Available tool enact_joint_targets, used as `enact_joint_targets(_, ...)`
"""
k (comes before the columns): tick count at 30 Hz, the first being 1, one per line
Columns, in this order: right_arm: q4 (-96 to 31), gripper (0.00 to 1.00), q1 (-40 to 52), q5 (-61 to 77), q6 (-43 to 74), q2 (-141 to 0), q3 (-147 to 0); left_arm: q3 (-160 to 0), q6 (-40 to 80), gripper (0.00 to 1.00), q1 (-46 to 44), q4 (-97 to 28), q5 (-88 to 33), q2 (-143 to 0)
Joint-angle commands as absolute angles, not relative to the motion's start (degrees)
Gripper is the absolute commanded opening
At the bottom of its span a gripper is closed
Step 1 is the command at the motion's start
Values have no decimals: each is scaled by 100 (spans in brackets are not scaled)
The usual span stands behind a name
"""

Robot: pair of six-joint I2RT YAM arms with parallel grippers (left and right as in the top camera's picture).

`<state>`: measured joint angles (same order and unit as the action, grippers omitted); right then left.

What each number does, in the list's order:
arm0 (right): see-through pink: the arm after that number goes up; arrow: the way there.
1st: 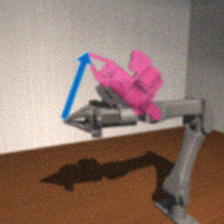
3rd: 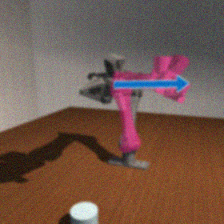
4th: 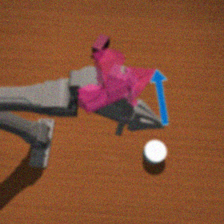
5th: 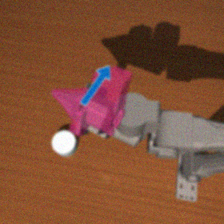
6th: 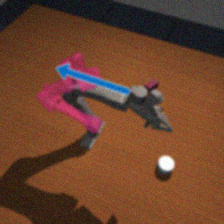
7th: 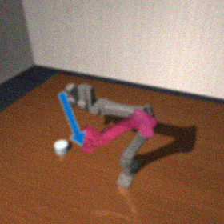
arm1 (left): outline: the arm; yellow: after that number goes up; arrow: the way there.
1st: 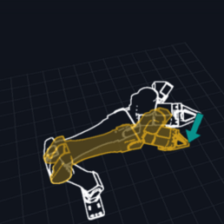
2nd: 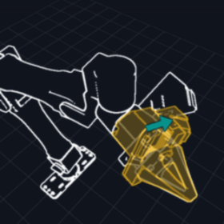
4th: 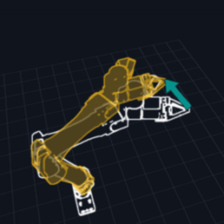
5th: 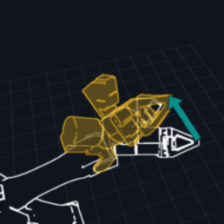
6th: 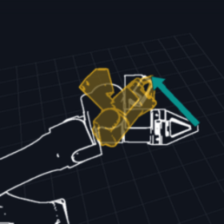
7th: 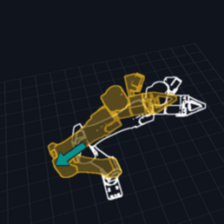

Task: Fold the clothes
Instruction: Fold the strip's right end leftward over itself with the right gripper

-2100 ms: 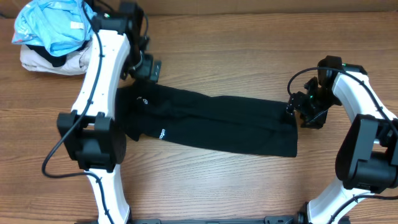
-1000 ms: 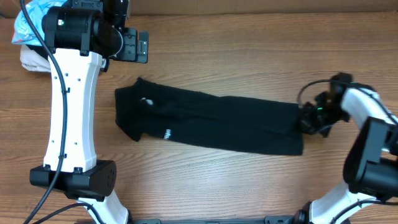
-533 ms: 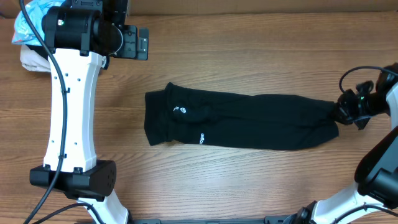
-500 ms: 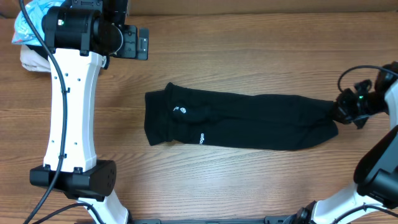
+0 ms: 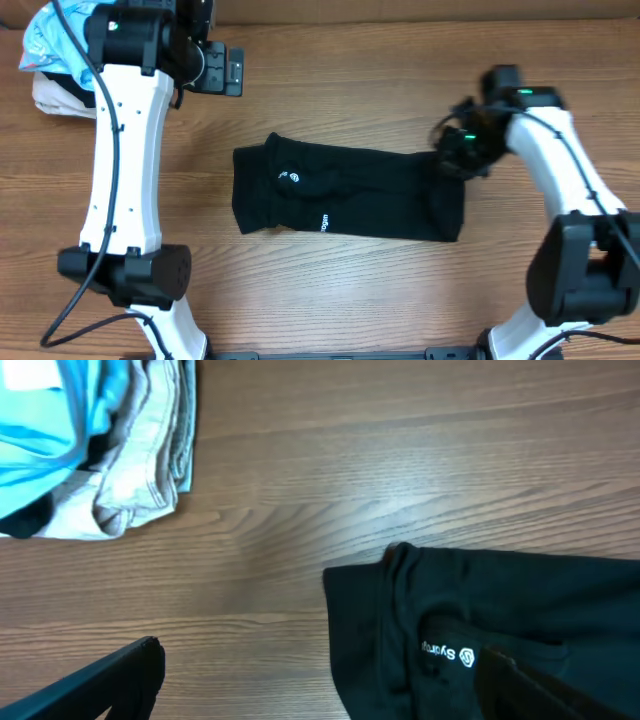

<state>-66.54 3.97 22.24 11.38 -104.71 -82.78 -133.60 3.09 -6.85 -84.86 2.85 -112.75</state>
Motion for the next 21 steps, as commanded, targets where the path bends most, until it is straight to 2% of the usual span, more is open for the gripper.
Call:
enact_joint_targets(1,-6252,6,1076,2303,1911,-10263,-8433,-13360,432,100,-672,-8486,294,-11568)
enact_joint_targets(2,-6108,8,1243,2303,2025,-10265,-8433,-13360,432,100,-672,-8484,292,-11598)
enact_joint_targets(3,-5957,15,1400,2303,2126,-10265,-8433,-13360,429,100,-672,-8479,296,-11655)
enact_joint_targets(5,-5653,42,1739,2303,2154,-10265,-8433,-13360,429,100,-672,-8460,294,-11719)
enact_joint_targets(6,-5575,50,1846,2303,2150,-10265,-8436,-13360,429,100,-672,-8455,296,-11734)
enact_joint_targets(7,-5511,54,1949,2305,2150,-10265,-8438,-13360,429,100,-672,-8453,296,-11740)
enact_joint_targets(10,-5572,58,2023,2305,2147,-10256,-8497,-13360,425,100,-672,-8473,294,-11743)
enact_joint_targets(21,-6770,59,1114,2224,1686,-9603,-9131,-13360,425,100,-681,-9268,-204,-11579)
